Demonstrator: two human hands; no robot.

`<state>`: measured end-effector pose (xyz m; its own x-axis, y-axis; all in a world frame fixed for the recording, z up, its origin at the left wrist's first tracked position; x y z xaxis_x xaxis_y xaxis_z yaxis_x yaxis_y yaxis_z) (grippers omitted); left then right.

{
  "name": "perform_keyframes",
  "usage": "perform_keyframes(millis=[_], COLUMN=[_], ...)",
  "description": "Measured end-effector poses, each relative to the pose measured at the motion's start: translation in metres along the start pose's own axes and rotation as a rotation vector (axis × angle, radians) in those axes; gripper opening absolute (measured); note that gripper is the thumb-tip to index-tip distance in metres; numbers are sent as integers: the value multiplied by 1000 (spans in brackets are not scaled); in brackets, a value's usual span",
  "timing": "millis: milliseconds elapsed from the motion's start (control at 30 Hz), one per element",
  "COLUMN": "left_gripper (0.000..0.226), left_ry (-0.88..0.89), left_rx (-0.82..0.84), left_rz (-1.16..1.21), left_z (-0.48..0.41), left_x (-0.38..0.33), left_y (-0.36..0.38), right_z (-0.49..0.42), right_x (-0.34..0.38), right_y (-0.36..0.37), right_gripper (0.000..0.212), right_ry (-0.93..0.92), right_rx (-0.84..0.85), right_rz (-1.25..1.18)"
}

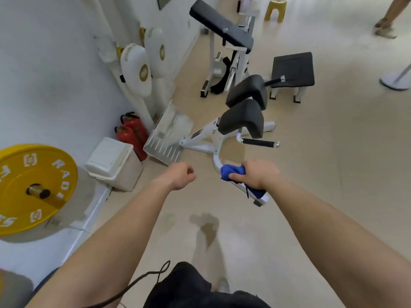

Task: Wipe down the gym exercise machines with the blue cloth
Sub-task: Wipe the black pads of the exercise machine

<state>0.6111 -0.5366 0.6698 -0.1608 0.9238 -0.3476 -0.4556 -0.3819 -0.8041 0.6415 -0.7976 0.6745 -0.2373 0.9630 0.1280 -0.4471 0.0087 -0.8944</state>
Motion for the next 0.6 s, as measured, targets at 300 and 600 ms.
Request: perform_keyframes(millis=[300,600], left_gripper=[36,24], left_ry=[123,194], left_rx=[137,153], left_rz=[-16,-9], left_z=[-155,-323], left_x=[-91,-168], left_y=[-15,-81], right_z=[-91,-212], right_x=[-123,-213], right_y=[-37,-116], right_gripper=[53,53], right_ry=[175,274], right_rx=[15,34], right_rz=[-16,-84])
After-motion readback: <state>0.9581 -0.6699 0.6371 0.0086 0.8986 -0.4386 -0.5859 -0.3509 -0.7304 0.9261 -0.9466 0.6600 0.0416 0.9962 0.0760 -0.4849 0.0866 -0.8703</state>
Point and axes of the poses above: each hand's wrist, its own z-axis away from the middle knuckle, its own y-axis out of the palm, x = y × z, the point moved 1 cm from there along -z, towards the middle knuckle
